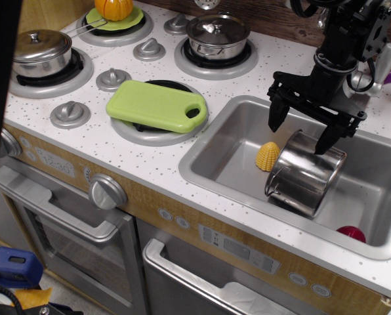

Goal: Flip pot upright in sink

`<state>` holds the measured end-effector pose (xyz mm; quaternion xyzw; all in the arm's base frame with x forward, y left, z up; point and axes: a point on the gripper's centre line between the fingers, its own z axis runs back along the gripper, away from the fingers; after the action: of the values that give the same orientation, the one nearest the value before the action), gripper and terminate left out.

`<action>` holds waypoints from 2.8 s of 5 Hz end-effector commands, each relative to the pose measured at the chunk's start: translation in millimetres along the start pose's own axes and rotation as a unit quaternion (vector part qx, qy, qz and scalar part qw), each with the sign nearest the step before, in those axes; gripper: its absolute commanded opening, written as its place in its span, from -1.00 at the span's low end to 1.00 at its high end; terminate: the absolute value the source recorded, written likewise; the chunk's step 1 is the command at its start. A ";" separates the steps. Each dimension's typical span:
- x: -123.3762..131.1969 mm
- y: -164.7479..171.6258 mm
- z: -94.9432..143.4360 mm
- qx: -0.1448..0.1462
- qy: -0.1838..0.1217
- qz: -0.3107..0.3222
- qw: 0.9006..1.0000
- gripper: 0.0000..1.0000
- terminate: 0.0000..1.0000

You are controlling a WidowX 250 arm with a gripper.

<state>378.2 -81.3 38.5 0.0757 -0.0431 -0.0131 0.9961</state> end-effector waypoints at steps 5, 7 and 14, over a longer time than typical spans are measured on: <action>24.8 19.2 4.7 -0.183 -0.077 0.030 0.980 1.00 -1.00; 37.2 -0.3 -4.0 -0.303 -0.116 0.144 0.935 1.00 -1.00; 36.0 -67.6 -4.6 -0.162 -0.033 0.254 0.953 -1.00 -1.00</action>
<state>399.1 -144.8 4.9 -0.0727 -0.0463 0.2146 0.9729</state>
